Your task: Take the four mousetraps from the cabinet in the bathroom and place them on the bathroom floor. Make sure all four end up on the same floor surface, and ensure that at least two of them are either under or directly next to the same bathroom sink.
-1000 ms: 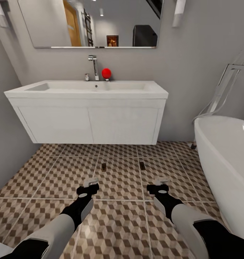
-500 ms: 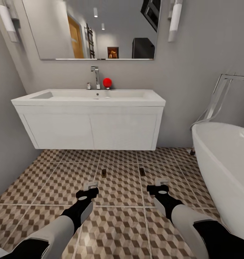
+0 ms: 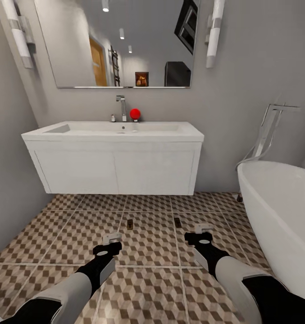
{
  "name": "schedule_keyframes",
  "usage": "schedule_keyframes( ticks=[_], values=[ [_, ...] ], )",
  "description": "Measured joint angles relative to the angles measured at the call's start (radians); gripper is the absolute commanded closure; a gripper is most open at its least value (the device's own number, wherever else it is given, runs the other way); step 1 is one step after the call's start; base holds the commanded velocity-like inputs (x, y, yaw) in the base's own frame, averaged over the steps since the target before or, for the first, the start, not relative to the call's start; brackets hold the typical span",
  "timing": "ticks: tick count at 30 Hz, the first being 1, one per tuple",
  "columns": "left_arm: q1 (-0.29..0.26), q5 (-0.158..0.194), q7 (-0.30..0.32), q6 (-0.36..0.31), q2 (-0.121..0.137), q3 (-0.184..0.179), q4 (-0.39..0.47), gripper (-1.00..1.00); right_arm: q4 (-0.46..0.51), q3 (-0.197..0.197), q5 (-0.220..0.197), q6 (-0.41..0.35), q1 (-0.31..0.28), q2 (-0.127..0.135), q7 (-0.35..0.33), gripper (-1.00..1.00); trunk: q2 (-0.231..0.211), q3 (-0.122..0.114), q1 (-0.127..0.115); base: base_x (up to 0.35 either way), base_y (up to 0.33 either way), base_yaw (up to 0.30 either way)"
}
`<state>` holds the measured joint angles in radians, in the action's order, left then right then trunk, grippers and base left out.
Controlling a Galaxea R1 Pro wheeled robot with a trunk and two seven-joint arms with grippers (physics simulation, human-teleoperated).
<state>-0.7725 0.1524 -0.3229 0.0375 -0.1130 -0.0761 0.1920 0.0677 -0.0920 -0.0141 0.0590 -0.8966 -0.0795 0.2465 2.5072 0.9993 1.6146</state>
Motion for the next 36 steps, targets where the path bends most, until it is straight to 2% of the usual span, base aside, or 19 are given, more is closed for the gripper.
schedule_keyframes(
  ticks=[6, 15, 24, 32, 36],
  values=[
    [0.000, 0.008, -0.001, 0.019, 0.002, 0.000, -0.046, -1.00, -0.041, 0.001, 0.000, 0.003, 0.000, 0.009, 0.000, -1.00, -0.001, -0.023, -0.003, 0.000, 0.000, 0.000],
    [0.000, 0.054, -0.001, 0.118, 0.003, 0.000, -0.134, -1.00, -0.087, 0.000, -0.003, 0.016, -0.002, 0.042, -0.002, -1.00, -0.004, -0.058, -0.007, 0.000, 0.000, 0.000],
    [0.002, 0.071, -0.002, 0.146, 0.003, 0.000, -0.179, -1.00, -0.096, 0.000, 0.001, 0.027, 0.001, 0.066, -0.004, -1.00, -0.006, -0.093, -0.011, 0.000, 0.000, 0.000],
    [0.013, 0.073, -0.003, 0.149, 0.005, 0.000, -0.185, -1.00, -0.097, 0.001, 0.001, 0.027, 0.064, 0.099, -0.006, -1.00, -0.008, -0.124, -0.014, 0.000, 0.000, 0.000],
    [0.016, 0.074, -0.003, 0.149, 0.010, 0.000, -0.186, -1.00, -0.097, 0.001, 0.002, 0.028, 0.106, 0.123, -0.009, -1.00, -0.035, -0.136, -0.029, 0.000, 0.000, 0.000]
  ],
)
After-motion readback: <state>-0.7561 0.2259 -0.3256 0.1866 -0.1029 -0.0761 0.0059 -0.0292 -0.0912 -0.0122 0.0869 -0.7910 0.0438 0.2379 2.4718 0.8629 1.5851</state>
